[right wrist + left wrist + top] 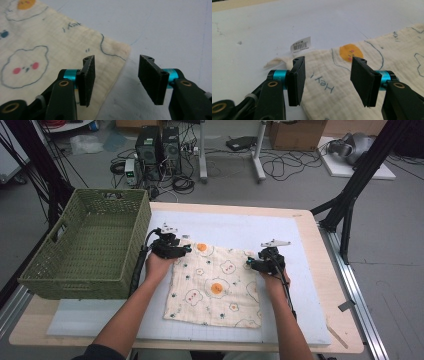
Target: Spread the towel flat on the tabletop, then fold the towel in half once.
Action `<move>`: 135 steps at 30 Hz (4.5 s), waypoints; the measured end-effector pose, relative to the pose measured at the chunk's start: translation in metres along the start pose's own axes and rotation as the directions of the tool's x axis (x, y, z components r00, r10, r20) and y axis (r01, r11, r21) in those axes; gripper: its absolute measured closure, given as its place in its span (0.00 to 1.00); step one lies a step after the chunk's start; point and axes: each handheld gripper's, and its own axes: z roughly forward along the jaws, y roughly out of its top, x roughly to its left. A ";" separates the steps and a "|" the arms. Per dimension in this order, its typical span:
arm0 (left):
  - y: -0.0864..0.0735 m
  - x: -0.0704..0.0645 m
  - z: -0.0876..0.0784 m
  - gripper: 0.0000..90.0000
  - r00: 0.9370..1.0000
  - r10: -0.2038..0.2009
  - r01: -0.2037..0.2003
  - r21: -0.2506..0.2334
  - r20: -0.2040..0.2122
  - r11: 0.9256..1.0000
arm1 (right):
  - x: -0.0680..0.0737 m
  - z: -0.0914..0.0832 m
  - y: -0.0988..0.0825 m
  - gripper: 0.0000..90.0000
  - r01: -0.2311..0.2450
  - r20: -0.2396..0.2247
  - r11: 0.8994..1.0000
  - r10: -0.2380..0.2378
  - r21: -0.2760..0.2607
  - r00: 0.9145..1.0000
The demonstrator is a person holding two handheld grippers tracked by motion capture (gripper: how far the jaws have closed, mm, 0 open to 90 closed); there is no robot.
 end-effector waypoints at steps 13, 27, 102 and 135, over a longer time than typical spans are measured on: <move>-0.008 -0.002 0.004 0.52 0.999 0.022 -0.021 0.059 -0.028 0.998 | -0.012 0.009 0.018 0.97 0.095 0.149 0.995 -0.089 -0.035 0.985; -0.011 -0.003 0.013 0.96 0.994 0.078 -0.072 0.069 -0.077 0.995 | -0.011 -0.026 0.020 0.78 0.082 0.079 0.991 -0.073 -0.107 0.994; -0.050 -0.035 -0.083 0.22 0.970 0.083 -0.020 -0.266 0.226 0.964 | -0.008 -0.112 -0.053 0.13 0.064 -0.026 0.960 -0.073 -0.273 0.997; -0.042 -0.017 -0.064 0.19 0.983 -0.029 0.066 -0.202 0.180 0.977 | -0.009 -0.110 -0.055 0.13 0.057 -0.049 0.964 -0.072 -0.259 0.996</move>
